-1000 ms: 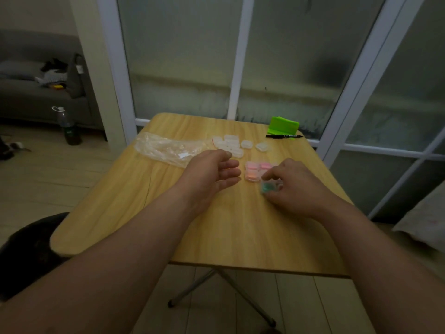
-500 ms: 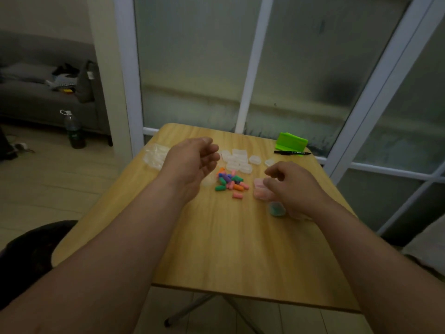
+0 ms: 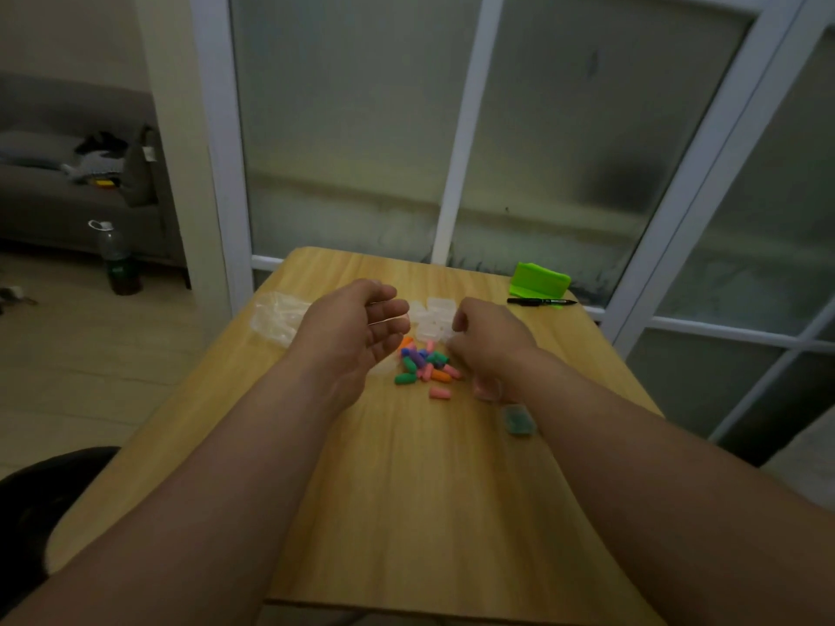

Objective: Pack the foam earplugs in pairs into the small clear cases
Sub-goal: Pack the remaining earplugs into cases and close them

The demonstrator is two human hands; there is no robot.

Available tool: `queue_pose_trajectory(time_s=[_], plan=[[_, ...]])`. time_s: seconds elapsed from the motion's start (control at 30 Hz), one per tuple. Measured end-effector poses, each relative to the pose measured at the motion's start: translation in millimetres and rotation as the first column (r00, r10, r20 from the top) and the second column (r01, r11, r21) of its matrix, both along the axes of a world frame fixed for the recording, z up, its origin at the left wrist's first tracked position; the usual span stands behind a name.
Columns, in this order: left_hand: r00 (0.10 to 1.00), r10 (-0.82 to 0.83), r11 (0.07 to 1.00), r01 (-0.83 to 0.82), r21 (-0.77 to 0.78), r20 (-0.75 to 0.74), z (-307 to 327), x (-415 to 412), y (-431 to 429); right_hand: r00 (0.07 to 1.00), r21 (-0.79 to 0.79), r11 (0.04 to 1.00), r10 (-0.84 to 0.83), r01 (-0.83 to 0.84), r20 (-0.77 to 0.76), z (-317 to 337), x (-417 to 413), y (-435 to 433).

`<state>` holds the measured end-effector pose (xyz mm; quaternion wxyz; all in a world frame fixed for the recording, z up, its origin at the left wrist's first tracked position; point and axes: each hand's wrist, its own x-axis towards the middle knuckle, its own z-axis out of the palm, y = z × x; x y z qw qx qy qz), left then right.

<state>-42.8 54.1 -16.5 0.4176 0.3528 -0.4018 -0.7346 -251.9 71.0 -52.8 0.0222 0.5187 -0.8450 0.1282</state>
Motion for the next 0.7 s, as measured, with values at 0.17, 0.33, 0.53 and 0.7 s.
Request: queue_pose_trajectory(time_s=[0.17,0.33,0.53,0.7], plan=[[0.999,-0.024,0.999,0.025,-0.029,0.027,1.9,1.6,6.7,0.997,-0.047,0.999,0.025,-0.021,0.079,0.3,-0.2,7.2],[0.989,-0.084,0.991,0.095,-0.090,0.118,0.9,3.4,18.6,0.946,-0.320,0.946,0.143,-0.045,0.290,28.2,18.5,42.8],[0.927,-0.307,0.927,0.343,-0.151,0.216,-1.2,16.7,44.4,0.780,-0.510,0.855,0.383,-0.095,0.496,41.2,68.7,106.4],[0.884,-0.394,0.861,0.451,-0.236,0.253,-8.4,30.4,56.9,0.794,-0.513,0.834,0.446,-0.201,0.414,25.7,84.2,129.6]])
